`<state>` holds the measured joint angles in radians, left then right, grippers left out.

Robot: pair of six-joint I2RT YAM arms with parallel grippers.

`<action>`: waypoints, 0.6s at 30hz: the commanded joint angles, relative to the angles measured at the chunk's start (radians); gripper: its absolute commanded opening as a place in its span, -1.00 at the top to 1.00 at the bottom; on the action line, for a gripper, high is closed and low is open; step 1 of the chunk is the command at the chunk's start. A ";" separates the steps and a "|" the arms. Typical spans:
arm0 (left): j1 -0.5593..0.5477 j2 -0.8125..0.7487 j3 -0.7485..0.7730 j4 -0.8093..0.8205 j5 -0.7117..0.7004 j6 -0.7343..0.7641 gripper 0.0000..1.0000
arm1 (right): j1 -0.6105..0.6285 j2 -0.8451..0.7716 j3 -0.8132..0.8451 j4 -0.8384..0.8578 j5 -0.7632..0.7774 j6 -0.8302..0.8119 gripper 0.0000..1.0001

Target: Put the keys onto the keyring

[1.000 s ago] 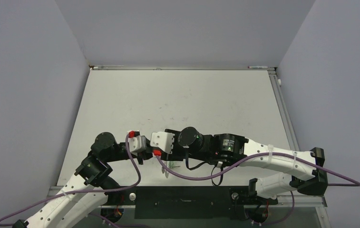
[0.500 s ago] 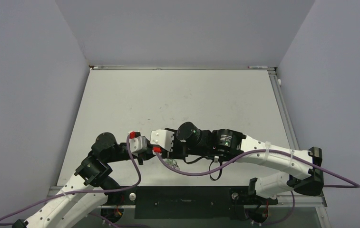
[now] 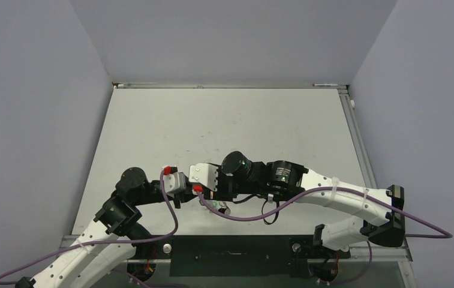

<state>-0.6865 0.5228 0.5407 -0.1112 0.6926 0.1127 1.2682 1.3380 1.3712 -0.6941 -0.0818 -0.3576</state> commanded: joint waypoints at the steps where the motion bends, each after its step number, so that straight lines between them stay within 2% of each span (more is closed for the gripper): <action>1: -0.005 -0.007 0.053 0.047 0.013 0.005 1.00 | -0.010 0.015 0.047 0.021 -0.035 -0.009 0.24; 5: -0.005 -0.006 0.053 0.048 0.015 0.004 1.00 | -0.010 0.023 0.053 0.017 -0.047 -0.013 0.42; 10: -0.005 -0.006 0.053 0.047 0.015 0.005 1.00 | -0.010 0.036 0.061 0.009 -0.063 -0.017 0.46; 12: -0.005 -0.007 0.053 0.048 0.014 0.005 1.00 | -0.011 0.038 0.062 0.004 -0.073 -0.022 0.60; 14: -0.005 -0.009 0.052 0.047 0.012 0.005 1.00 | -0.014 0.043 0.065 -0.005 -0.087 -0.027 0.86; 18: -0.005 -0.011 0.053 0.047 0.013 0.005 1.00 | -0.019 0.044 0.064 -0.014 -0.106 -0.034 0.90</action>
<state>-0.6865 0.5228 0.5407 -0.1318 0.6846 0.1169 1.2598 1.3727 1.3937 -0.7284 -0.1562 -0.3752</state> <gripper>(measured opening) 0.006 0.065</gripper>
